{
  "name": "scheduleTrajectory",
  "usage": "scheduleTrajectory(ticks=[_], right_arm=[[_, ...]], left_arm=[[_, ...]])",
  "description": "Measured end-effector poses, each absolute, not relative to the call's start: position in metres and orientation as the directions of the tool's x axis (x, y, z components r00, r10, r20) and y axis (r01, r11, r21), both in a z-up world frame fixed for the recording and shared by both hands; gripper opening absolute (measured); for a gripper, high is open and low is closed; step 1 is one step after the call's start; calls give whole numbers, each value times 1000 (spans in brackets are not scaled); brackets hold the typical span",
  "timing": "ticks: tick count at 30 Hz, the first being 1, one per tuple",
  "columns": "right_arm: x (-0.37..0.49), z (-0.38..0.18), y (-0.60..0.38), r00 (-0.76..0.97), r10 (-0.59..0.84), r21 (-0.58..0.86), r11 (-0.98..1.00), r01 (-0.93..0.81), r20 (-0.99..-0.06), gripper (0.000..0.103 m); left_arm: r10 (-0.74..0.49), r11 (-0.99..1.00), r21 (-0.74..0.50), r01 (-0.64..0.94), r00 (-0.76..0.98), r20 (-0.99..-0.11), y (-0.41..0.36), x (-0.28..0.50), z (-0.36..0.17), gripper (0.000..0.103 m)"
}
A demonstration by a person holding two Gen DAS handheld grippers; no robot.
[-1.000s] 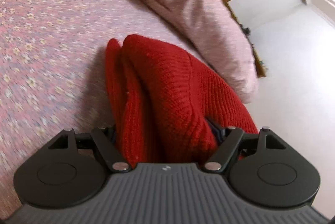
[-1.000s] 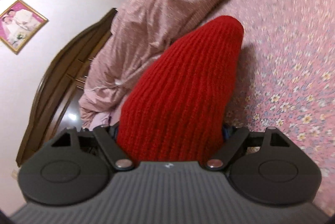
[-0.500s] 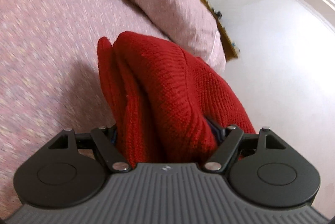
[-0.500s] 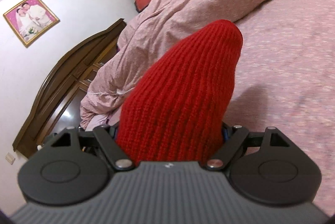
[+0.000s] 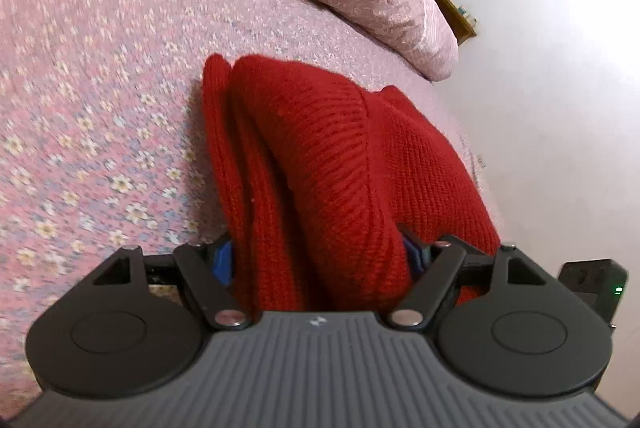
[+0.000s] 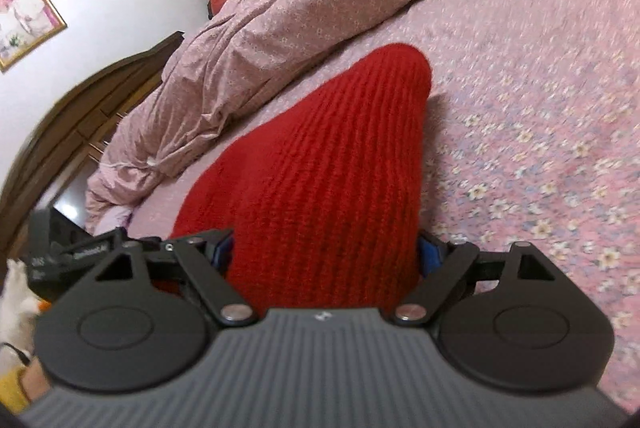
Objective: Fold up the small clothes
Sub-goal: 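Lower the folded bundle onto the bed and open both grippers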
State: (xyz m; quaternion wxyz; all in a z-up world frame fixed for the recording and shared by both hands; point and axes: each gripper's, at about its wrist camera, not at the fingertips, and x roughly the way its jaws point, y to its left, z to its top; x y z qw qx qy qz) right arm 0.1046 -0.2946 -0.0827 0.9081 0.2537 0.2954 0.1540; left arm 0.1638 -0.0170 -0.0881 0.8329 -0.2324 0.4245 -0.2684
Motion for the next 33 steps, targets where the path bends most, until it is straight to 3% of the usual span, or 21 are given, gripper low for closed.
scheduleTrajectory(ticks=[12,18,25,33], right_arm=[[34,-46,-273,882,175,261,963,-62,-437,86],[16,-42,-262,897,165,247,967,-65,-409,85],[45,-72,-264,837,173,309,951,-5,-520,85],[17,-52,-256,863,159,290,957,-16,-479,85]], left_arm=[[-451,890,-376,259,622,-640,-19,113,-43,80],[-363,931,-281,232,658,-660,-23,91,-34,80],[-327,944,-269,191,650,-686,-32,94,-52,81],[-313,949,-242,200,673,-670,-38,70,-27,81]])
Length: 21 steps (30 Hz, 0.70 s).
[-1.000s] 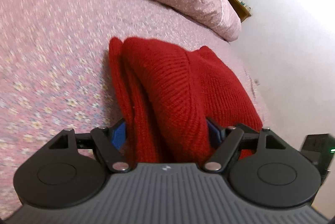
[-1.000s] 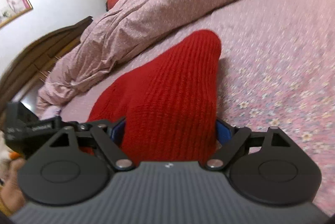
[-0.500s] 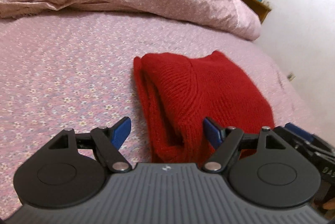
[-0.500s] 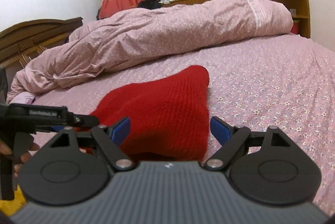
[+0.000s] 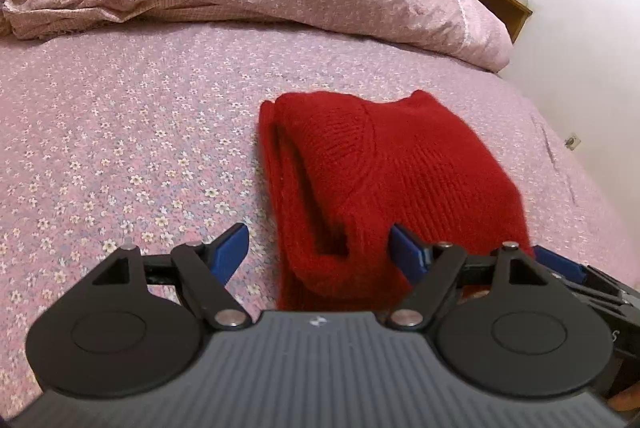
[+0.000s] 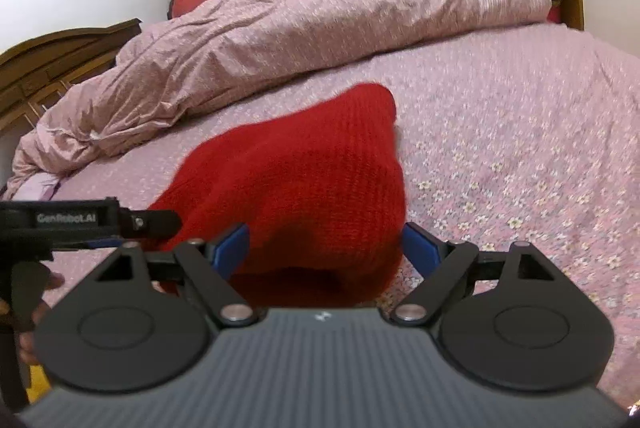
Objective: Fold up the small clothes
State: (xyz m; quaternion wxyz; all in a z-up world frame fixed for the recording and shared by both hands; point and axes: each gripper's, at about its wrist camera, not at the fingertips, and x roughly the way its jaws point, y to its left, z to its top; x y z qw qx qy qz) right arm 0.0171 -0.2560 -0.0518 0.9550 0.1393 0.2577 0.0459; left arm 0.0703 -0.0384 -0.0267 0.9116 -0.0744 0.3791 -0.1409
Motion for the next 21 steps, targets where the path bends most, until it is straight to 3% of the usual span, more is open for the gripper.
scheduleTrajectory(ticks=[5,11,17,21], right_arm=[[0,-37,-250,878,147,286,958,-12,-455,85],[-14,-38,-239,867,122,240,971,-3,-482,85],[-17,-47,-238,859,94,235,971,32,-504,85],[-17,-54,-237,850,89,238,970,44,-520,85]], left_arm=[[-270,962,-215,166,675,-686,-47,50,-21,81],[-251,967,-209,142,635,-731,-51,33,-34,81],[-162,986,-103,128,653,-739,-61,22,-41,81],[-165,985,-95,142,649,-743,-66,20,-42,81]])
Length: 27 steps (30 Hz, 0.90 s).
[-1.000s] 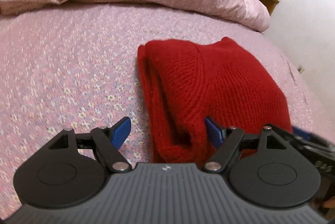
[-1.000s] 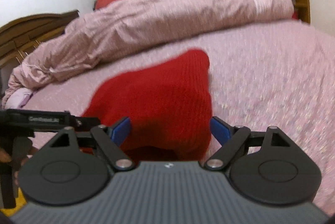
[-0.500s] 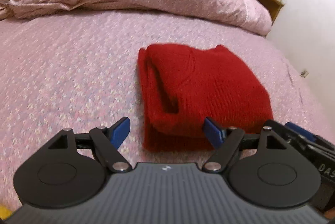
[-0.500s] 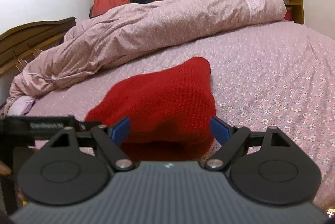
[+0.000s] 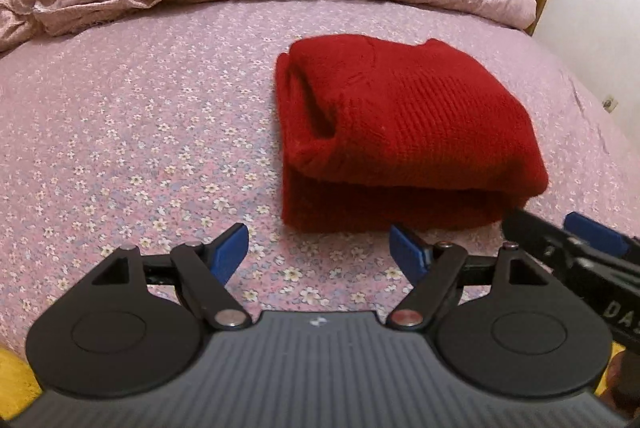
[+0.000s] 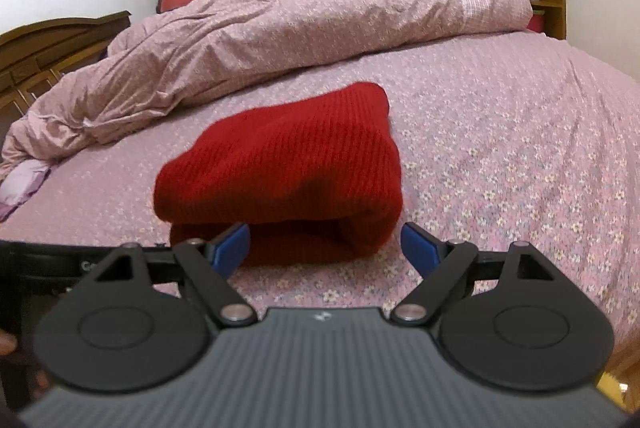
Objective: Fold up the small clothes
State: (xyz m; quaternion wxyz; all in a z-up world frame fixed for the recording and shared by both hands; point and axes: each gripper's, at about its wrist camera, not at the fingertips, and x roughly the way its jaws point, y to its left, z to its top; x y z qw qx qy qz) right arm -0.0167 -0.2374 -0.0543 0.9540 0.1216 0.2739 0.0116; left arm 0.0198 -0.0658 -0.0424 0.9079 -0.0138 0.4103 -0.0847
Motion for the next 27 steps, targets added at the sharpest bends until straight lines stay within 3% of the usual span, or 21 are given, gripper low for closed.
scheduleTrajectory(ticks=[27], right_arm=[[-19,-64,-246,834,96,285,955,76,-543,85]], left_arm=[[-174,982,-88,167,619,-766,-81,20,-50,81]])
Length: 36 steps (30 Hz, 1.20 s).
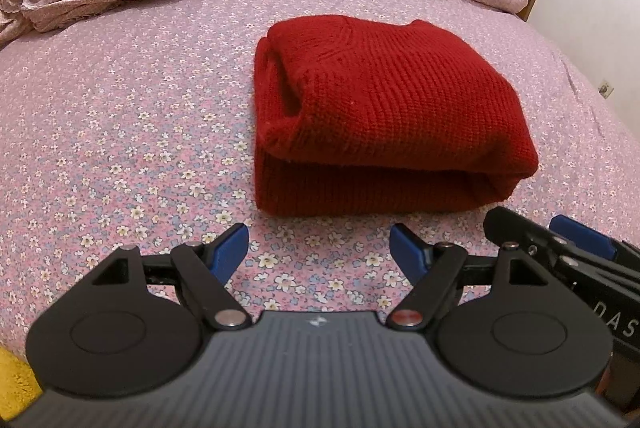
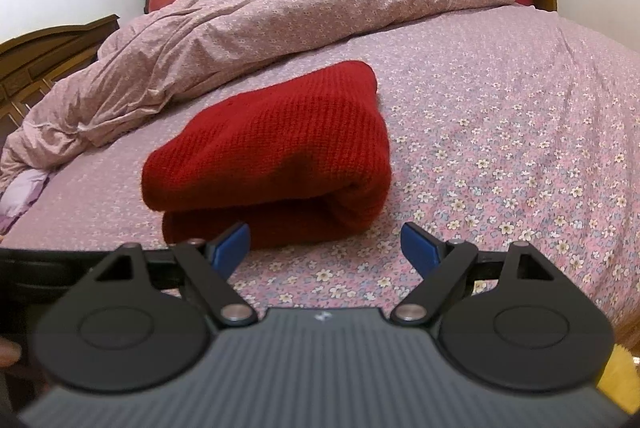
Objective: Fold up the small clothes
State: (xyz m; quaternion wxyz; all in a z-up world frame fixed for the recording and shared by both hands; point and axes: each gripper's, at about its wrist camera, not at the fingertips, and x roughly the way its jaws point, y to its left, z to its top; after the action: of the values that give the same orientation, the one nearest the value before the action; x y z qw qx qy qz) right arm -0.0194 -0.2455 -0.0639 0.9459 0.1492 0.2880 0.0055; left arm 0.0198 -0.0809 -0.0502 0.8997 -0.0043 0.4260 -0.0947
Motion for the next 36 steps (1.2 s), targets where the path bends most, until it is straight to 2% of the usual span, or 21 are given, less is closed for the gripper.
scheduleTrajectory(ticks=[36], right_arm=[[-22,-66,-249,829,108,318,944,88,-549,85]], left_arm=[[-169,982,-75,174,627,-761,-84,18,-51,81]])
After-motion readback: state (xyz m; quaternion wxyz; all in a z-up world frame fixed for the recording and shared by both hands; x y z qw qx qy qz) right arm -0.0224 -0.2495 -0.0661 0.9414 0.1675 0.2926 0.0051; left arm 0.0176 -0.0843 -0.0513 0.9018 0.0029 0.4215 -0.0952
